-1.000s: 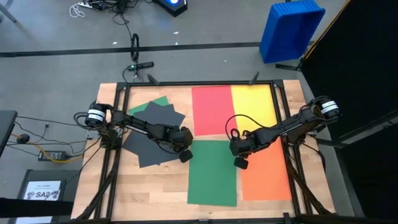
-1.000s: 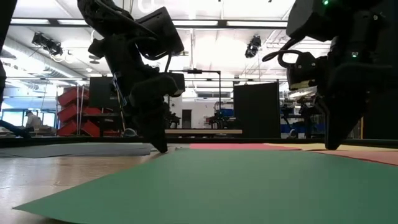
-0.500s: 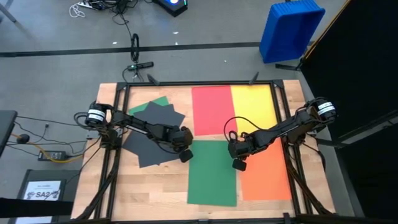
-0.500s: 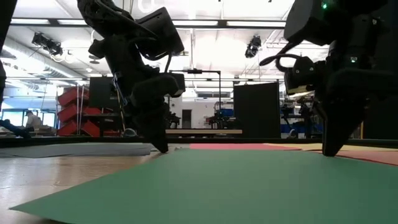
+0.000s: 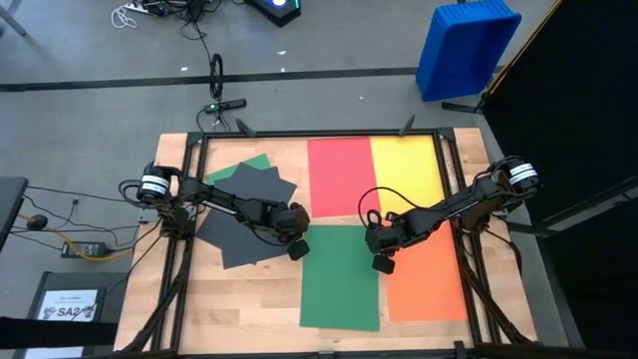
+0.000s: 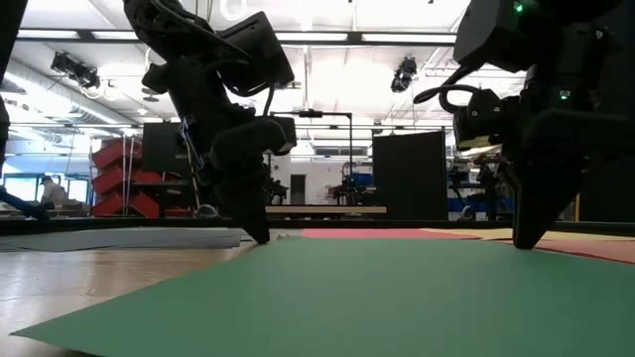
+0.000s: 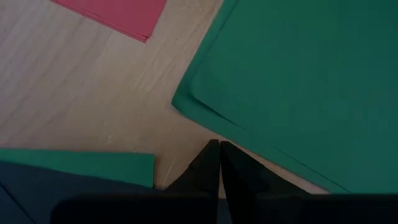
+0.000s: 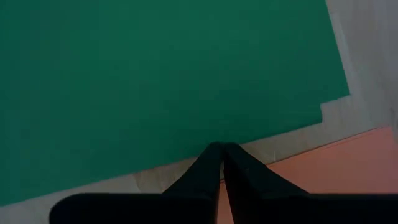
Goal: Organize paper
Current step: Stack the green colored paper on top of the green colored paper
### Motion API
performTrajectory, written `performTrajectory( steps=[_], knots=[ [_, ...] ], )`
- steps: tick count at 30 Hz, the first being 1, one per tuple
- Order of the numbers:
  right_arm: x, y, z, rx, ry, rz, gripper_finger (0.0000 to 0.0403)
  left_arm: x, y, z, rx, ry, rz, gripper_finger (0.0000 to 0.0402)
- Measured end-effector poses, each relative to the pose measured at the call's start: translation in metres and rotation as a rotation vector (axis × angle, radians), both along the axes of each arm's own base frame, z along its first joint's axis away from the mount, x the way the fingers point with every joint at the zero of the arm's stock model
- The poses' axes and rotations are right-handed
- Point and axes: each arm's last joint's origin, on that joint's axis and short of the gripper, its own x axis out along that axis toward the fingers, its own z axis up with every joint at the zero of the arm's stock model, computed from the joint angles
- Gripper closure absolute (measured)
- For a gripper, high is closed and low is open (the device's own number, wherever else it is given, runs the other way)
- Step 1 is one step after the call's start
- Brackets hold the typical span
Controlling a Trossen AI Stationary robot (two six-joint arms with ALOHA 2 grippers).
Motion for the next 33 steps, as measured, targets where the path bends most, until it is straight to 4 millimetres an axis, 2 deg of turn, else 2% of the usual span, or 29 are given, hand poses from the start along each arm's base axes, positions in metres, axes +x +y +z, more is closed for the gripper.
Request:
performTrajectory(
  steps=[33],
  knots=[
    [0.0065,-0.0075,0.0004,-0.01,-0.047,-0.012,0.0403,0.0014,0.0,0.0002,0.001,-0.015,0.001,0.0402]
  ],
)
